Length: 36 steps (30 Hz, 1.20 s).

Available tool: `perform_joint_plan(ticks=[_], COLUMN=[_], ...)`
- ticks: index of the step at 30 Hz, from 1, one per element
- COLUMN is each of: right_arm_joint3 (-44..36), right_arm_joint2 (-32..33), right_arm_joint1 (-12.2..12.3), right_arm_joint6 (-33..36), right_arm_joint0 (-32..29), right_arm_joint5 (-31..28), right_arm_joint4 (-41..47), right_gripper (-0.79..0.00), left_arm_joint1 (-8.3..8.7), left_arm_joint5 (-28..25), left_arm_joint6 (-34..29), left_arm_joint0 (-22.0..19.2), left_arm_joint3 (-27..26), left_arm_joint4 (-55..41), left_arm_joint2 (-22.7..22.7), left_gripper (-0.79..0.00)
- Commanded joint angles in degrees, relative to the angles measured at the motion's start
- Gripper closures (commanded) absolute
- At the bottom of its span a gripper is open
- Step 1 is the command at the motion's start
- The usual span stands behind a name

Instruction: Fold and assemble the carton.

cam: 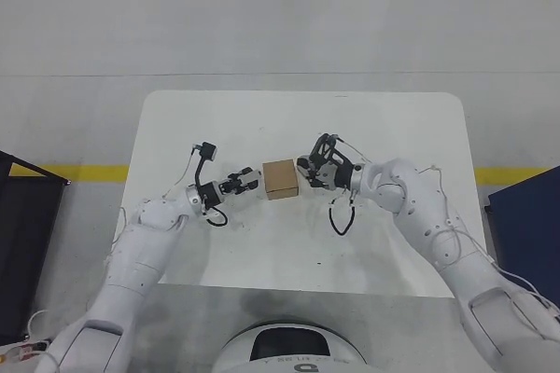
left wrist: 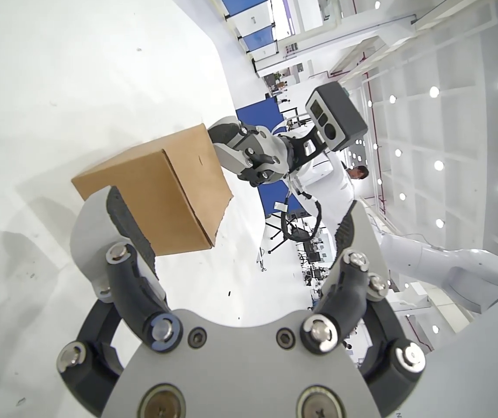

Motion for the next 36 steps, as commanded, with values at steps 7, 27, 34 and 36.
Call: perform_joint_plan(ticks=[7,27,34,36], right_arm_joint3=[-7.05,-25.48,-26.32,-26.30], right_arm_joint2=[5.00,15.33,15.97,15.97], right_arm_joint1=[1.59,3.99,4.01,4.01], right_arm_joint6=[-4.31,-14.34,-16.05,-16.06], right_arm_joint0=[-6.04,-22.25,-23.12,-23.11], right_arm_joint5=[2.85,11.77,11.70,11.69], right_arm_joint4=[-1.62,-6.24,-6.62,-6.62], right_gripper=[0.000,0.000,-0.013,-0.088], left_arm_joint1=[-0.48,-1.78,0.48,0.71], left_arm_joint5=[0.31,-3.65,-5.39,-5.44], left_arm_joint6=[-3.49,-9.83,-8.09,-8.04], left_arm_joint0=[-6.04,-16.28,-15.83,-15.69], left_arm_joint3=[4.38,17.01,15.66,15.41], left_arm_joint4=[-2.27,-9.87,-9.47,-9.38], left_arm_joint2=[2.45,6.07,1.49,1.06], left_gripper=[-0.785,-0.785,-0.785,-0.784])
